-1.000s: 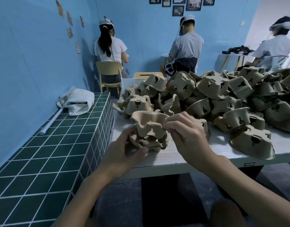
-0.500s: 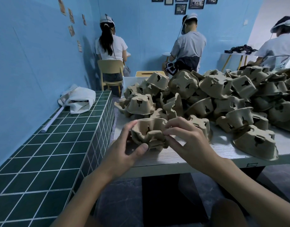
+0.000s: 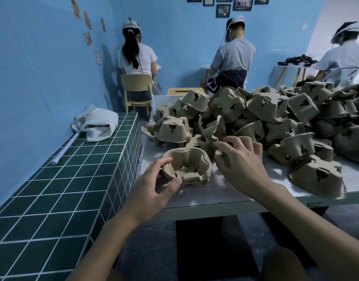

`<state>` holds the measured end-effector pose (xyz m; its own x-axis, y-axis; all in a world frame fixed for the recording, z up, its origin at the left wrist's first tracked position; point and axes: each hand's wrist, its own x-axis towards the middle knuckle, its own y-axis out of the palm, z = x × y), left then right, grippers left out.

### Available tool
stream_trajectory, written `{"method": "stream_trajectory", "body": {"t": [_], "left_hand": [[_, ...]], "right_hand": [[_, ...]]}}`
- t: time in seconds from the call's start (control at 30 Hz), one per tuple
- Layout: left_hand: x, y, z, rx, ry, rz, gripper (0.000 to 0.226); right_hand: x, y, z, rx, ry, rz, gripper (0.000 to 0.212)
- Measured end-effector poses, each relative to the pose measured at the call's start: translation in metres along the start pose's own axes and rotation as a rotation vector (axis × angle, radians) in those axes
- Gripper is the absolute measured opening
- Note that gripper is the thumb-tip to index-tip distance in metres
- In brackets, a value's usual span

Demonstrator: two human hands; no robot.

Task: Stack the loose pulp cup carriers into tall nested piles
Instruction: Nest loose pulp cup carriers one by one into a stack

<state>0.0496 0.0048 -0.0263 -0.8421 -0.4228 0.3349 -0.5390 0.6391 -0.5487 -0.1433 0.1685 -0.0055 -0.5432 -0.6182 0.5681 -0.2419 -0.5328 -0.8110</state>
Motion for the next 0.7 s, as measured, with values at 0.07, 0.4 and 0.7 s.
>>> {"method": "stream_trajectory", "body": {"t": [0.07,0.4,0.7], "left_hand": [[0.000,0.000,0.000,-0.005,-0.001,-0.001,0.072],[0.001,-0.001,0.004,-0.002,0.004,0.007,0.069],[0.000,0.000,0.004,0.015,-0.010,-0.006,0.068]], "right_hand": [[0.007,0.000,0.000,-0.031,0.042,0.091,0.034],[0.016,0.004,0.001,0.041,0.052,0.038,0.036],[0.016,0.000,0.002,0.491,0.066,-0.268,0.038]]}}
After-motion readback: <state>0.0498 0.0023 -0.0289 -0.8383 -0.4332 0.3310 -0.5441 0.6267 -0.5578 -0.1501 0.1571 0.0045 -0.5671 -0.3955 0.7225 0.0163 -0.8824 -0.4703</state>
